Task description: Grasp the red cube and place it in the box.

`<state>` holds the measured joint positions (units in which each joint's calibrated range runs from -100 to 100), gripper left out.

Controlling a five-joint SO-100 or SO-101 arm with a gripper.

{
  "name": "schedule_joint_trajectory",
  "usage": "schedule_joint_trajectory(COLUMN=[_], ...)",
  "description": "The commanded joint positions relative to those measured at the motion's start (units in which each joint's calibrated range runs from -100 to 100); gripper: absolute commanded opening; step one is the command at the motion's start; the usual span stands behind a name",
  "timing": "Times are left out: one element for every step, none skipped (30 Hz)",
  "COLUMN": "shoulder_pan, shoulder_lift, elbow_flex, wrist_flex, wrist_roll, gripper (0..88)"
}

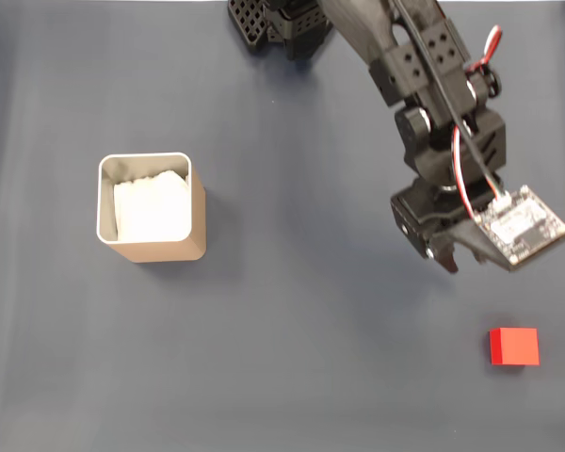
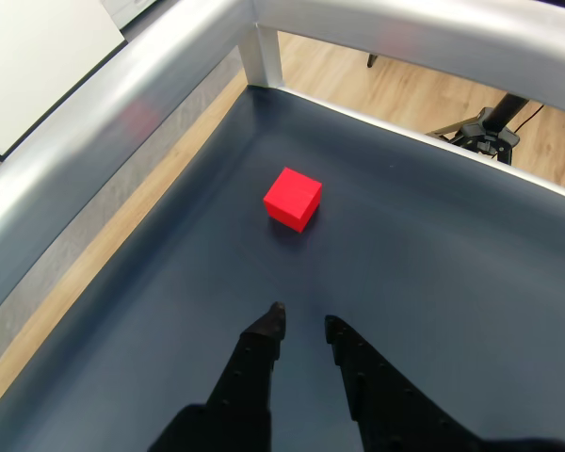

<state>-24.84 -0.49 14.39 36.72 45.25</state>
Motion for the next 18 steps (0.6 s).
schedule_joint_trajectory(shoulder_pan=[0.7, 0.8, 0.9, 0.9, 1.0, 1.1, 1.1, 1.2, 1.2, 1.2, 1.2, 1.2, 1.2, 1.2, 1.2, 1.2, 1.2, 1.2], shoulder_lift=[2.9, 4.3, 5.4, 6.6, 7.9, 9.1, 10.2, 11.7, 12.9, 14.1, 15.6, 16.9, 18.0, 19.2, 20.3, 21.2, 22.3, 23.2], elbow_flex=[-6.7, -8.1, -9.2, -10.3, -11.3, -12.3, -13.3, -14.7, -16.0, -17.4, -18.9, -20.2, -21.4, -22.6, -23.5, -24.5, -25.4, -26.4], wrist_flex=[-2.1, -2.1, -2.4, -2.9, -3.4, -3.9, -4.4, -4.8, -4.8, -4.8, -4.8, -4.8, -4.8, -4.8, -4.8, -4.8, -4.8, -4.7], wrist_roll=[0.4, 0.4, 0.3, 0.2, 0.2, 0.1, -0.1, -0.3, -0.5, -0.7, -0.9, -1.0, -1.1, -1.2, -1.2, -1.2, -1.2, -1.2], gripper=[15.2, 16.2, 17.1, 18.3, 19.5, 20.7, 21.8, 22.6, 23.1, 23.3, 23.4, 23.5, 23.6, 23.8, 24.1, 24.3, 24.6, 24.8])
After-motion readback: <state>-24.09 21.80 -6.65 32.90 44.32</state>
